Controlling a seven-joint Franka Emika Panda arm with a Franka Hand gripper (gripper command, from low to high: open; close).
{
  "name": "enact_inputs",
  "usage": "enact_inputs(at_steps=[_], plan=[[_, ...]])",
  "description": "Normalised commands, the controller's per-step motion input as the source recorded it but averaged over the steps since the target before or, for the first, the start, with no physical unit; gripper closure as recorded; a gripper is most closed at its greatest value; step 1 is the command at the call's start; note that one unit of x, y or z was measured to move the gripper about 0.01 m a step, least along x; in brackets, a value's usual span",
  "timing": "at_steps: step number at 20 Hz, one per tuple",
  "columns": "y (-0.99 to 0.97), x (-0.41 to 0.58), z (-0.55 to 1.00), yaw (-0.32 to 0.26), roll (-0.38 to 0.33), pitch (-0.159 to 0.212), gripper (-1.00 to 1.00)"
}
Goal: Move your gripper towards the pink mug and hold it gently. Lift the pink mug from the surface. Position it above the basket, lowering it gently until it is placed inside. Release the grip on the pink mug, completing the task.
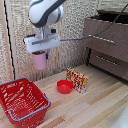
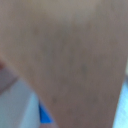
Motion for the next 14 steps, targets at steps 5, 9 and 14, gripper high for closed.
enact_inputs(at_steps=[5,9,14], plan=[[0.67,0.0,0.54,0.041,-0.045,0.0,1.0],[0.72,-0.084,0.21,0.008,-0.079,-0.041,1.0],[0.69,-0.493,0.04,0.0,-0.066,-0.083,1.0]])
